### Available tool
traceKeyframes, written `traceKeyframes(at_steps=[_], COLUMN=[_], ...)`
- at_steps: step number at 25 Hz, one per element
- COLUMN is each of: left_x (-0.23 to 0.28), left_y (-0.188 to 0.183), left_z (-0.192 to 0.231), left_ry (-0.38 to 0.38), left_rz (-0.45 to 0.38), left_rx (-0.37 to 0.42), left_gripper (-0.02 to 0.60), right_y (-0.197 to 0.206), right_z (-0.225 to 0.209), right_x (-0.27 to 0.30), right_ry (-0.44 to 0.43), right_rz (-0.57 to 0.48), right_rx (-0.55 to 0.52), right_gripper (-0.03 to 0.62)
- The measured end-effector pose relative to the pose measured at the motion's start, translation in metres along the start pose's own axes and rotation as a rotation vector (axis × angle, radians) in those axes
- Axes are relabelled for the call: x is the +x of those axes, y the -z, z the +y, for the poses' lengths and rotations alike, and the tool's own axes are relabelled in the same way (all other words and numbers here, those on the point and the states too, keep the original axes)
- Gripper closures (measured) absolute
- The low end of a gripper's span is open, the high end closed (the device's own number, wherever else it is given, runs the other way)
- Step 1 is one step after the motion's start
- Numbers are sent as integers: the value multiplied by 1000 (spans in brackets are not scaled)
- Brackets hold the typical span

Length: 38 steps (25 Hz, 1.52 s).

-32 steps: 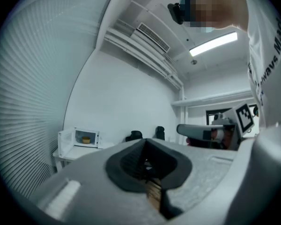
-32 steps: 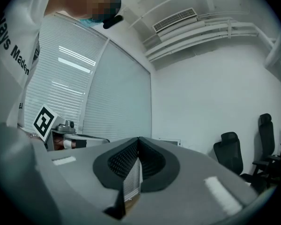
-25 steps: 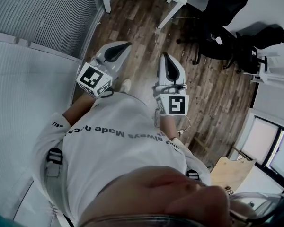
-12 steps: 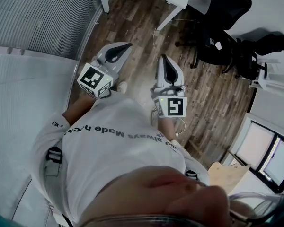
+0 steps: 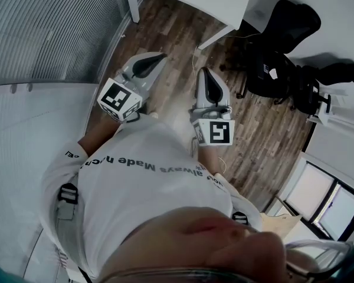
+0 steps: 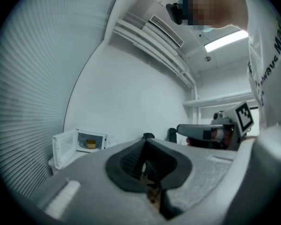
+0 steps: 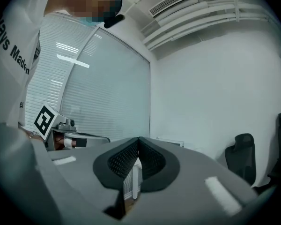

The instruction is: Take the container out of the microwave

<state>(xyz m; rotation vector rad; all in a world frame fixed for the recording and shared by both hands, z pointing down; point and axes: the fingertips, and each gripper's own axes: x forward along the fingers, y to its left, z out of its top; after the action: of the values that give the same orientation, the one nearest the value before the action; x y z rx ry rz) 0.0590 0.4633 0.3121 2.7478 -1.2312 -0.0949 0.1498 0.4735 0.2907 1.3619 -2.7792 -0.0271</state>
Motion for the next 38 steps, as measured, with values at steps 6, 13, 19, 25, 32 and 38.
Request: traceKeyframes(at_steps=[6,13,19,25,32,38], left_x=[24,37,69,127,228,334], left_y=[-19,-32,-34,-32,-39,-53], left_z=[105,189,224,245,286,308], left_ry=[-5,7,7,23,7,11], left_rz=[1,-5,-1,-7,-4,19], left_rx=[6,31,5,3,32,38], left_gripper=[578,578,578,578,578,578], right_y=[-7,-15,-13,-3,1,-8], right_z=[-2,2,-29,-80,-172,-273], right_x=[113,200,235,267,326,372], right_ry=[-33,-36,-7,7,-1,-3], right_rz=[12,-1,11,2,-17,-23], right_rx=[-4,-20,-25,-15,-1,17], right_gripper=[592,592,592,592,592,592])
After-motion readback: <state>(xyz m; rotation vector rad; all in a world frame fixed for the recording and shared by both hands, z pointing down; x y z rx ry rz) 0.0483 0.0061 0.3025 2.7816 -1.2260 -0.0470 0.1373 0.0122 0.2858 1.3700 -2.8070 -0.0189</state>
